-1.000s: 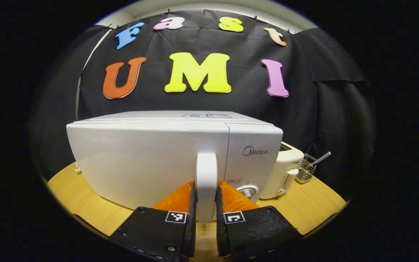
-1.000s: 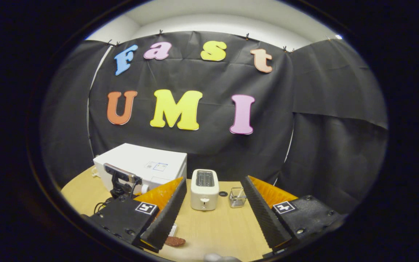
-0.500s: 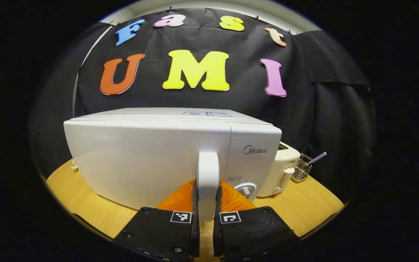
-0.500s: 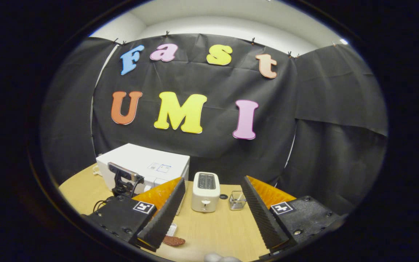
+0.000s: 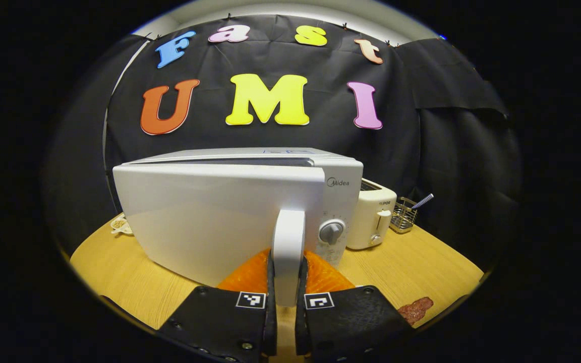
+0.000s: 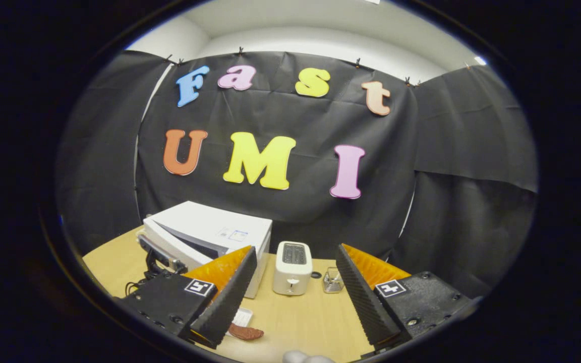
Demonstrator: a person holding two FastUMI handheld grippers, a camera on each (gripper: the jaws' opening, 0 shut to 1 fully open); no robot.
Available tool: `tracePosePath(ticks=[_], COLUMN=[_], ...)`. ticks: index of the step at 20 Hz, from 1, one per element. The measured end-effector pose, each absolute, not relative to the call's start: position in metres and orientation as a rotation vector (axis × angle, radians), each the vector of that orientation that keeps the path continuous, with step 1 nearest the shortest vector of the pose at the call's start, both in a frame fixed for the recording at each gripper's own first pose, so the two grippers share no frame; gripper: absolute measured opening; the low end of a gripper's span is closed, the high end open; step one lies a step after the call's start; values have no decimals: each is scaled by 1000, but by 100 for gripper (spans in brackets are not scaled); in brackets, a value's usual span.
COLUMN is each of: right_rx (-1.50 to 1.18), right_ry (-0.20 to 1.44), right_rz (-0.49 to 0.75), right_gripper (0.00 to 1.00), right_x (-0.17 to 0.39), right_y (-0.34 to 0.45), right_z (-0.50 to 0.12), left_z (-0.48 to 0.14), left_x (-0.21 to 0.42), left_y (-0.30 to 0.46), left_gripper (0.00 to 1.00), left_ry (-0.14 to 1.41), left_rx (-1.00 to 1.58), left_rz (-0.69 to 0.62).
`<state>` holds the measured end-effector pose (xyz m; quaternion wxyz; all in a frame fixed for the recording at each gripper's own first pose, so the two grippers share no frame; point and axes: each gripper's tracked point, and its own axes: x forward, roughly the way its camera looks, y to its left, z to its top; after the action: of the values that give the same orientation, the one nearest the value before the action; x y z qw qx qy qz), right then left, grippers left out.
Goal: Open the microwave oven with the left hand, put the food in, and close the microwave oven.
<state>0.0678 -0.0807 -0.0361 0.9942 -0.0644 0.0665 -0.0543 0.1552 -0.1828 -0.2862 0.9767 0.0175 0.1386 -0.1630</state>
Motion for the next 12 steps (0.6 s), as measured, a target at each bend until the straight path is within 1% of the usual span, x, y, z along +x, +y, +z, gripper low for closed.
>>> tracePosePath(ticks=[1, 2, 5, 6, 7, 8, 9, 10, 11, 12], right_rx=[-126, -123, -123, -120, -117, -118, -116, -112, -111, -112], right_ry=[134, 134, 126, 128, 129, 135, 138, 138, 136, 136], right_rz=[-102, -91, -68, -58, -49, -44, -37, -33, -29, -26], right_gripper=[96, 100, 100, 96, 100, 96, 100, 100, 96, 100], right_x=[66, 64, 58, 54, 50, 47, 44, 41, 36, 33], right_y=[-76, -70, -53, -47, -41, -37, -33, -28, -25, -20], right_z=[-36, -35, -33, -34, -34, -35, -36, -34, -34, -34], left_z=[-287, -287, -287, -287, -287, -287, -287, -286, -288, -288], left_x=[146, 135, 109, 101, 93, 85, 78, 72, 66, 61], left_y=[-175, -167, -141, -130, -120, -110, -98, -87, -74, -63], left_gripper=[14, 14, 14, 14, 14, 14, 13, 15, 15, 16], left_ry=[287, 289, 308, 315, 325, 333, 340, 343, 354, 360], left_rx=[35, 32, 61, 64, 62, 64, 68, 69, 77, 80], left_rz=[-332, -334, -331, -323, -310, -294, -274, -258, -238, -222])
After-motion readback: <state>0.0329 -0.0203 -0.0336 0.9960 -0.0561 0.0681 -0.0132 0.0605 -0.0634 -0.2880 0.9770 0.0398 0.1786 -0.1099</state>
